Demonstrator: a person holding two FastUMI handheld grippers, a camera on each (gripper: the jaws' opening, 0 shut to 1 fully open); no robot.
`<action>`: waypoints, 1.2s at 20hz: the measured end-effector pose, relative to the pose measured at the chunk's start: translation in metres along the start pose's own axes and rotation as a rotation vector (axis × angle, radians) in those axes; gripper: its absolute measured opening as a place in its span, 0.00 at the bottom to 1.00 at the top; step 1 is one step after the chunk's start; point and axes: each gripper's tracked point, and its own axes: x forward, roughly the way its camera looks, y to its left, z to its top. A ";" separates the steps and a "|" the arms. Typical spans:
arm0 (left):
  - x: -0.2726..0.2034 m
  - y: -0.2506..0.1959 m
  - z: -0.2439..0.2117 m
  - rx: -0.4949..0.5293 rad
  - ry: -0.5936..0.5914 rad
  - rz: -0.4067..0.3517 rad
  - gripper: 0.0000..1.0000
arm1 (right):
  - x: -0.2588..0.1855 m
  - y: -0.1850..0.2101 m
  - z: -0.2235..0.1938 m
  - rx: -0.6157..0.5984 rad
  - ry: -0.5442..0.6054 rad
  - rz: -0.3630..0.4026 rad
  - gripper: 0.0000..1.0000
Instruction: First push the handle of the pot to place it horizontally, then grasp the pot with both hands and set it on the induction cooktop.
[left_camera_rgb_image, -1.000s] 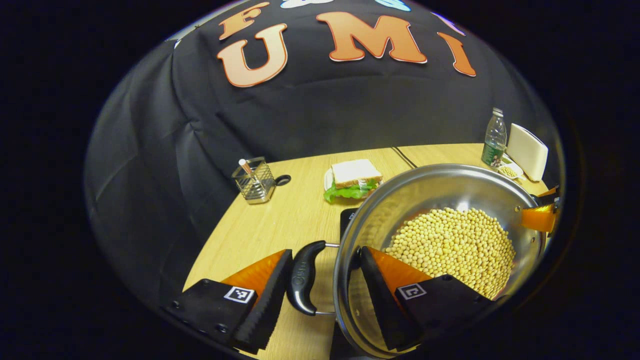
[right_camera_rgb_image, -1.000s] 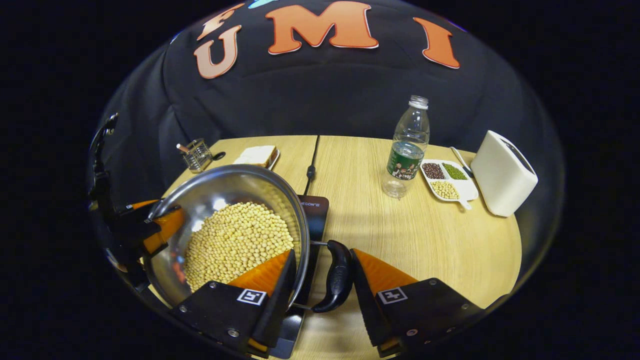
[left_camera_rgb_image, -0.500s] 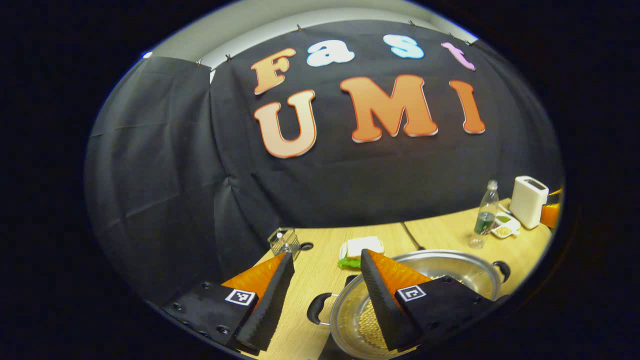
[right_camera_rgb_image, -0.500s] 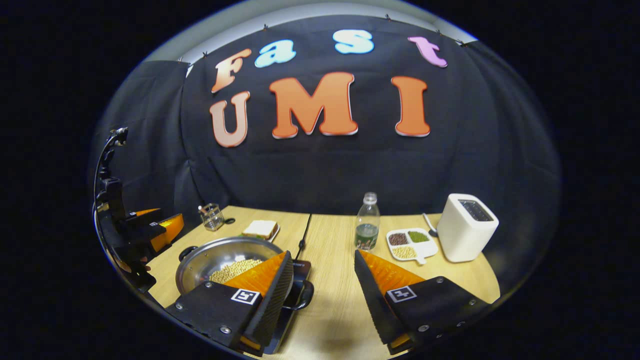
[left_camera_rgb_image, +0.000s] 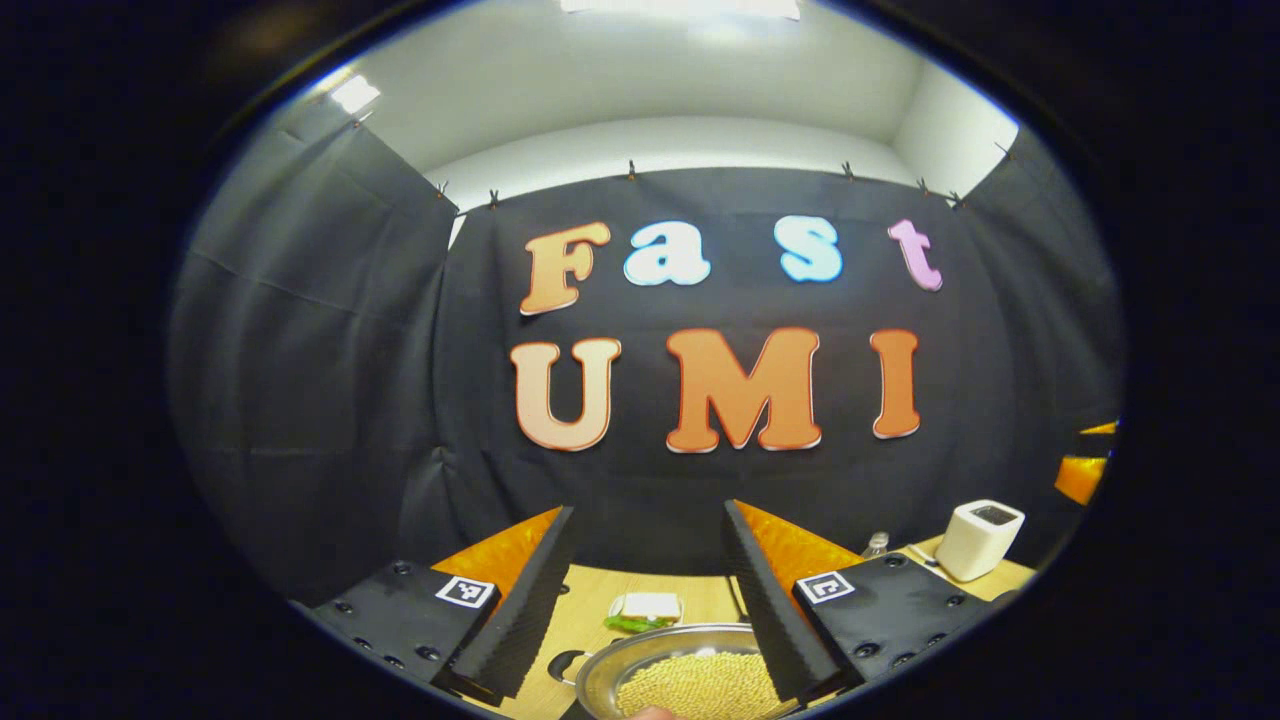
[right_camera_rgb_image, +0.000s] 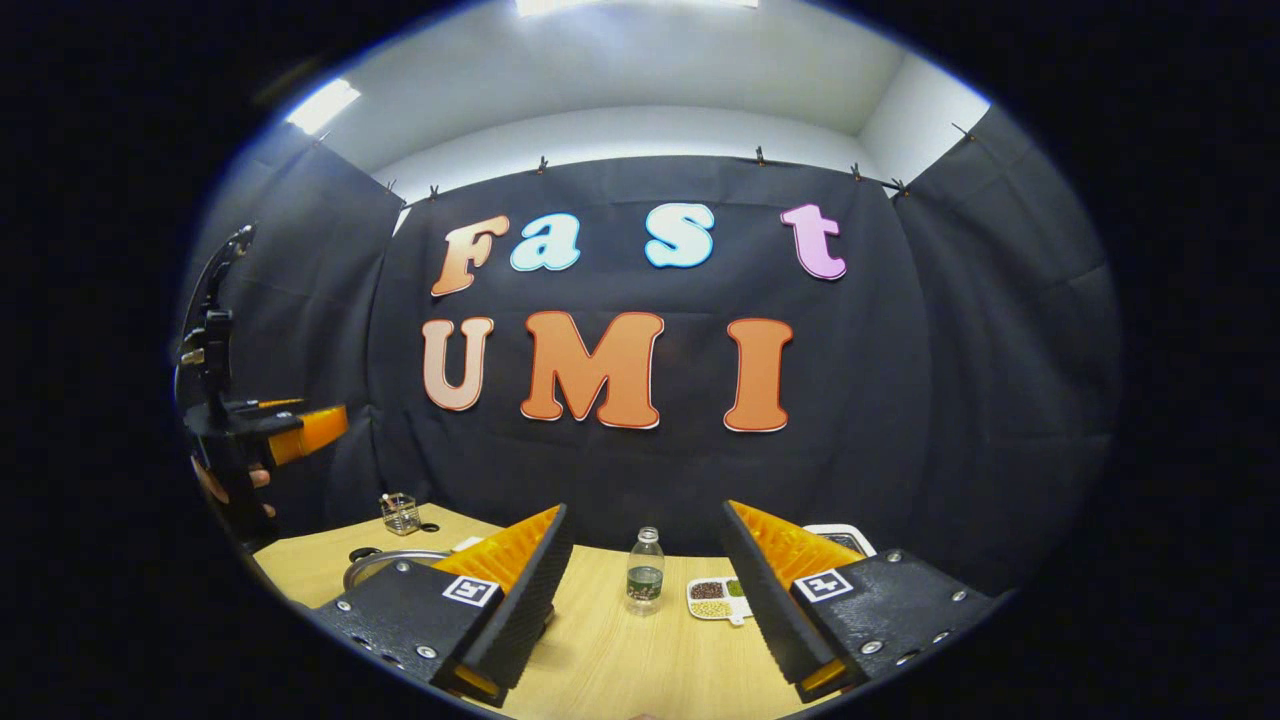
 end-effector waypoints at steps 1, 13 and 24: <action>-0.004 -0.001 0.009 -0.024 -0.015 -0.001 0.97 | -0.004 -0.007 0.005 -0.010 -0.009 0.000 0.93; -0.061 -0.024 0.078 -0.080 -0.109 -0.060 0.99 | -0.039 -0.061 0.068 -0.015 -0.141 -0.032 0.93; -0.080 -0.034 0.101 -0.055 -0.156 -0.072 0.96 | -0.044 -0.063 0.101 0.018 -0.197 -0.010 0.93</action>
